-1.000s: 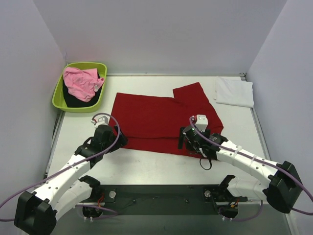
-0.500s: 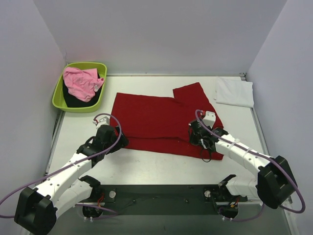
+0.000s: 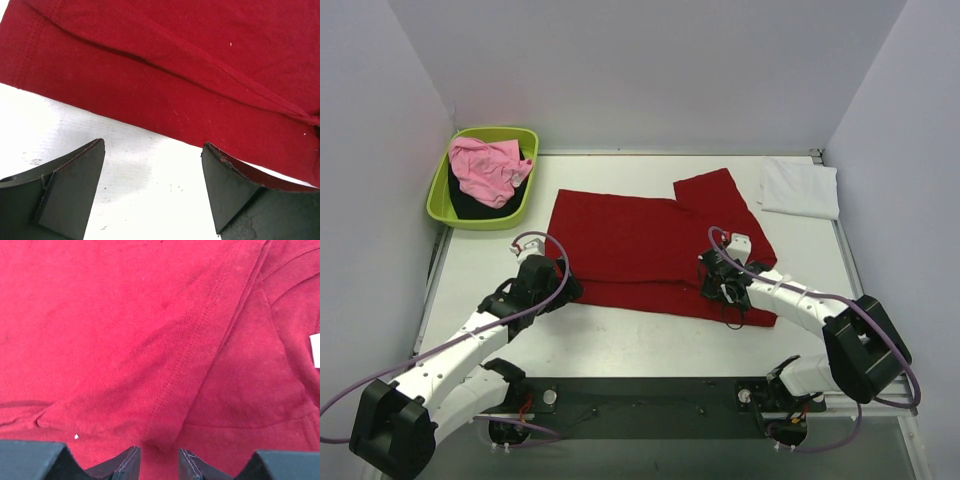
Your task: Fold and stack the t-shirts
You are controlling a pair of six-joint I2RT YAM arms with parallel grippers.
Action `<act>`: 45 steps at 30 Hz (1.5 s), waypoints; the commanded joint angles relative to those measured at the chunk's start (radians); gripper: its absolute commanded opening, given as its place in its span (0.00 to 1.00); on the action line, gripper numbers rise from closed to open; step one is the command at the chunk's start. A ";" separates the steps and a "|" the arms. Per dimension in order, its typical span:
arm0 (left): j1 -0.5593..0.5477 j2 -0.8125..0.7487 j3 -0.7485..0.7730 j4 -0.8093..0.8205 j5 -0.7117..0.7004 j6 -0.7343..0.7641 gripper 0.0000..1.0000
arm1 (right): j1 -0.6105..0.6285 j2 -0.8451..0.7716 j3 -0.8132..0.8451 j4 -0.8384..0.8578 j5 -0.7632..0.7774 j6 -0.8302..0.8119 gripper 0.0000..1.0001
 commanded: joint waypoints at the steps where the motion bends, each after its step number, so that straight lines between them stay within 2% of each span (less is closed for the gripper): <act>1: -0.004 0.007 0.019 0.047 -0.021 0.005 0.88 | -0.012 0.028 -0.005 0.027 0.001 0.015 0.36; 8: -0.005 0.015 0.017 0.050 -0.022 0.005 0.88 | -0.019 0.073 0.003 0.058 -0.011 0.015 0.33; 11: -0.004 0.016 0.016 0.048 -0.024 0.006 0.88 | -0.021 0.085 0.001 0.075 -0.012 0.018 0.27; 15: -0.004 0.016 0.014 0.045 -0.022 0.006 0.88 | -0.021 0.096 0.007 0.081 -0.020 0.018 0.14; 24: -0.004 0.036 0.012 0.062 -0.019 0.006 0.88 | -0.021 0.076 0.035 0.056 -0.012 0.002 0.00; 31: -0.004 0.045 0.017 0.067 -0.015 0.006 0.88 | -0.021 0.071 0.090 0.018 0.003 -0.027 0.01; 33: -0.004 0.044 0.019 0.065 -0.016 0.006 0.88 | -0.021 0.076 0.110 0.003 0.006 -0.038 0.09; 35: -0.004 0.045 0.020 0.067 -0.016 0.008 0.88 | -0.021 0.079 0.116 0.000 0.011 -0.044 0.13; 38: -0.004 0.048 0.023 0.064 -0.018 0.006 0.88 | -0.021 0.084 0.124 0.000 0.020 -0.045 0.00; 45: -0.004 0.048 0.026 0.059 -0.019 0.011 0.88 | -0.021 0.139 0.176 0.013 0.037 -0.061 0.00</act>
